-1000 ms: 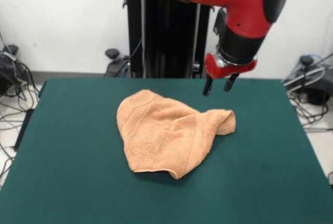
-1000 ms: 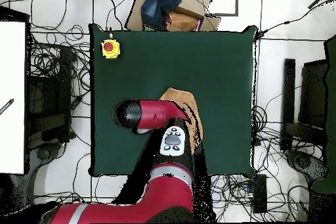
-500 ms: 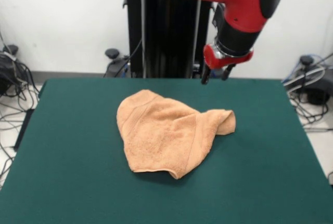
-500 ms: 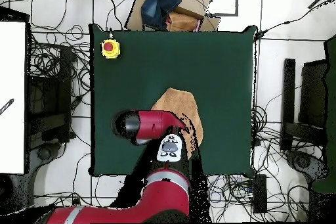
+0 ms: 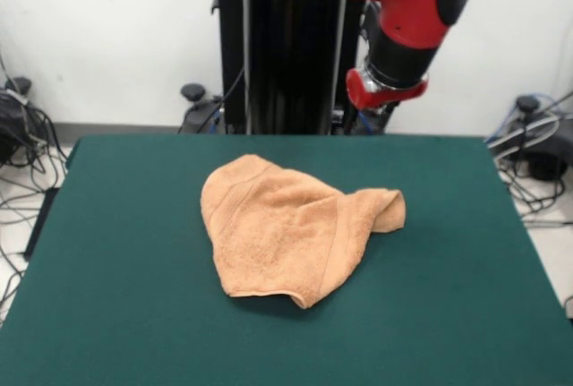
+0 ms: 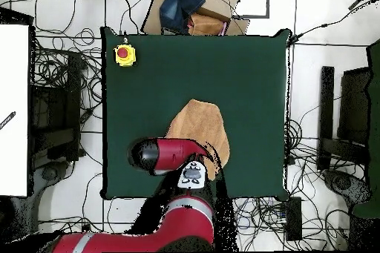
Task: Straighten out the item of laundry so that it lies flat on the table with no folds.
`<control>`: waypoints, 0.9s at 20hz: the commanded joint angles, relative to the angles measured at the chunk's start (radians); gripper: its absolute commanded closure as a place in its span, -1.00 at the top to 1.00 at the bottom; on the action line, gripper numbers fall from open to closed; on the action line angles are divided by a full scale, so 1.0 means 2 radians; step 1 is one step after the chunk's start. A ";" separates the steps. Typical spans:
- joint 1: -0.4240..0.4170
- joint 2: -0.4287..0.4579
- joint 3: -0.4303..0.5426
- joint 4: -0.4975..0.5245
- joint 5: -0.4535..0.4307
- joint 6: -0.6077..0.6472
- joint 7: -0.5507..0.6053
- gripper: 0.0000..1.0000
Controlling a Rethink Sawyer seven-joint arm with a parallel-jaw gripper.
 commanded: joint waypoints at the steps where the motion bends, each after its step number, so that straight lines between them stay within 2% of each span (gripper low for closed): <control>1: 0.006 0.029 0.010 0.046 0.005 -0.043 0.126 1.00; 6: 0.010 0.040 0.015 0.033 0.018 -0.031 0.128 1.00; 10: 0.028 0.060 -0.002 0.008 0.015 -0.018 0.131 1.00; 13: 0.047 0.097 -0.017 0.001 0.012 -0.052 0.147 1.00; 16: 0.045 0.145 -0.001 0.015 0.022 -0.135 0.166 1.00; 18: 0.042 0.160 0.010 0.023 0.030 -0.165 0.171 1.00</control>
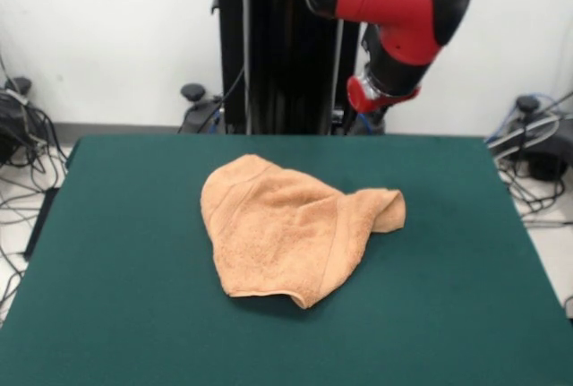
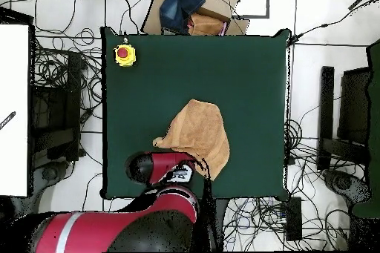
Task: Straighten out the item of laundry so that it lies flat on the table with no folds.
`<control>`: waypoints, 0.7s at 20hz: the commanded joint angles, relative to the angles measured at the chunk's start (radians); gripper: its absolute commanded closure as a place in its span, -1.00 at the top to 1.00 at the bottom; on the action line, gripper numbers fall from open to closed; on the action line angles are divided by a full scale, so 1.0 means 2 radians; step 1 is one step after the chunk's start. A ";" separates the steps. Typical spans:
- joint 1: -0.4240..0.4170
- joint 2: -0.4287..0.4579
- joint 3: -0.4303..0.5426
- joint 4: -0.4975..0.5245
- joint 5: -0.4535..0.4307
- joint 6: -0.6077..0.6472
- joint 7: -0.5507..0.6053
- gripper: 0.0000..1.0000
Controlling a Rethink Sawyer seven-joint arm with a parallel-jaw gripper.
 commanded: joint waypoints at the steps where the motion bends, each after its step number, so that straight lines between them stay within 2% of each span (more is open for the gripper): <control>1: 0.020 0.095 0.016 0.007 0.031 -0.127 0.174 1.00; 4: 0.014 0.107 0.031 0.020 0.046 -0.157 0.181 1.00; 6: 0.024 0.107 0.032 0.031 0.061 -0.158 0.189 1.00; 8: 0.036 0.098 0.040 0.048 0.086 -0.134 0.197 1.00; 11: 0.015 0.115 0.070 0.061 0.099 -0.164 0.193 1.00; 14: 0.019 0.108 0.068 0.069 0.108 -0.170 0.192 1.00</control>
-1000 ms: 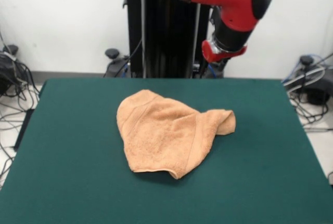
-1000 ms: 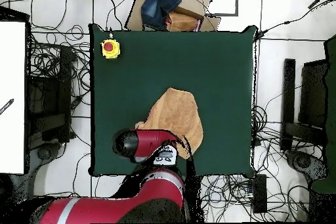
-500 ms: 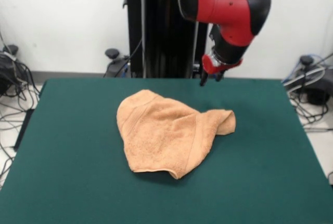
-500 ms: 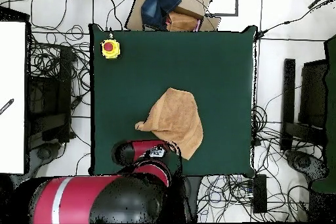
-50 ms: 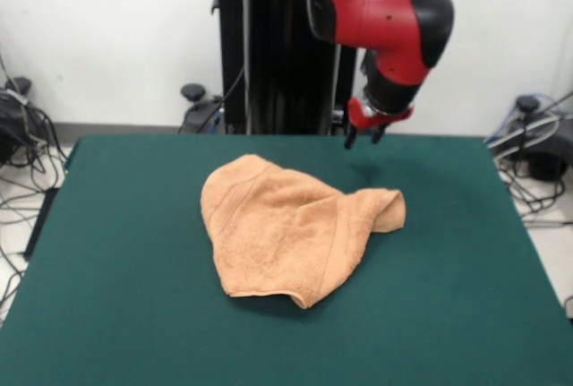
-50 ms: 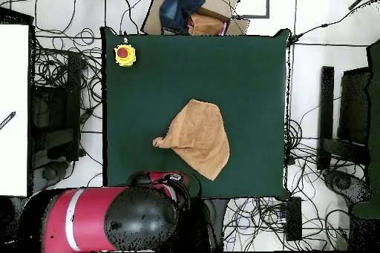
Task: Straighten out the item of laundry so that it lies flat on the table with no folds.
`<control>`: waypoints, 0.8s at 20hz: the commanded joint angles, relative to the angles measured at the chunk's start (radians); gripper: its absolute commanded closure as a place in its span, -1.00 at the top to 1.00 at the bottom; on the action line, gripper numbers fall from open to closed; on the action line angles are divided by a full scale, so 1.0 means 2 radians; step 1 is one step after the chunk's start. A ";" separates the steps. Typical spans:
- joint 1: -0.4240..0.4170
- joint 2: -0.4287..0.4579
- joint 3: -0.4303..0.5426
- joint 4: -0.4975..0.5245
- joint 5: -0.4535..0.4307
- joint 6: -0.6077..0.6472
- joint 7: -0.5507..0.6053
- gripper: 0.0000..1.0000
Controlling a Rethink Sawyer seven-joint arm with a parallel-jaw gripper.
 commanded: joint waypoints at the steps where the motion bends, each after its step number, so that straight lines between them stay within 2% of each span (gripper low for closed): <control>1: 0.001 0.012 0.058 0.030 0.054 -0.014 0.172 1.00; 8: -0.001 0.017 0.063 0.040 0.059 0.002 0.175 1.00; 9: -0.003 0.026 0.070 0.037 0.060 -0.009 0.178 1.00; 12: 0.023 0.039 0.060 0.022 0.081 -0.005 0.189 1.00; 16: 0.021 0.043 0.050 0.010 0.085 0.003 0.176 1.00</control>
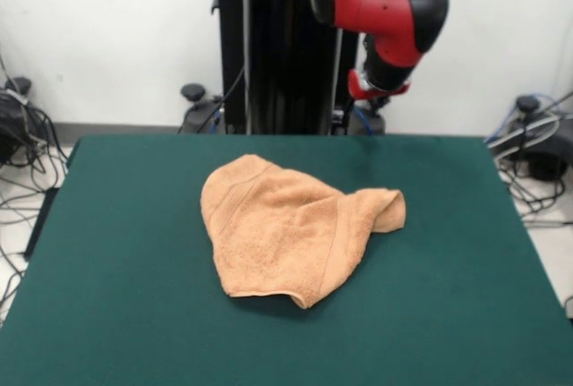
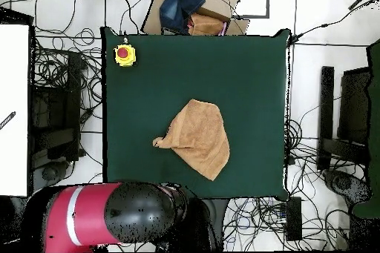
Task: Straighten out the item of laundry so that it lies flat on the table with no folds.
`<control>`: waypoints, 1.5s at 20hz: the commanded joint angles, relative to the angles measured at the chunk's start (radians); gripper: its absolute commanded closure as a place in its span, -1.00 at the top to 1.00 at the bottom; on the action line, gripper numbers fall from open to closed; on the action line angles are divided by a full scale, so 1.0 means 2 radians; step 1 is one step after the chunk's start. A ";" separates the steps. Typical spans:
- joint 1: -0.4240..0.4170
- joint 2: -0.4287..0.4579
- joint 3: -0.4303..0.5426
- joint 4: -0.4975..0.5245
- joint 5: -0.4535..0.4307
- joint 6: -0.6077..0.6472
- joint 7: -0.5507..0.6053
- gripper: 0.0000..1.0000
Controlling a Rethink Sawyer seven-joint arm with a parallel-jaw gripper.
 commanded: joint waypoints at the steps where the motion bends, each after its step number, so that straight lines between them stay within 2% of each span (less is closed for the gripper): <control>1: 0.011 0.023 0.042 -0.040 0.059 0.005 0.148 1.00; 13: 0.009 0.041 0.048 -0.054 0.079 -0.006 0.141 1.00; 21: 0.037 0.016 0.030 -0.051 0.092 0.020 0.145 1.00; 24: 0.038 0.022 0.032 -0.054 0.097 0.014 0.145 1.00; 30: 0.016 0.017 0.033 -0.051 0.086 0.012 0.124 1.00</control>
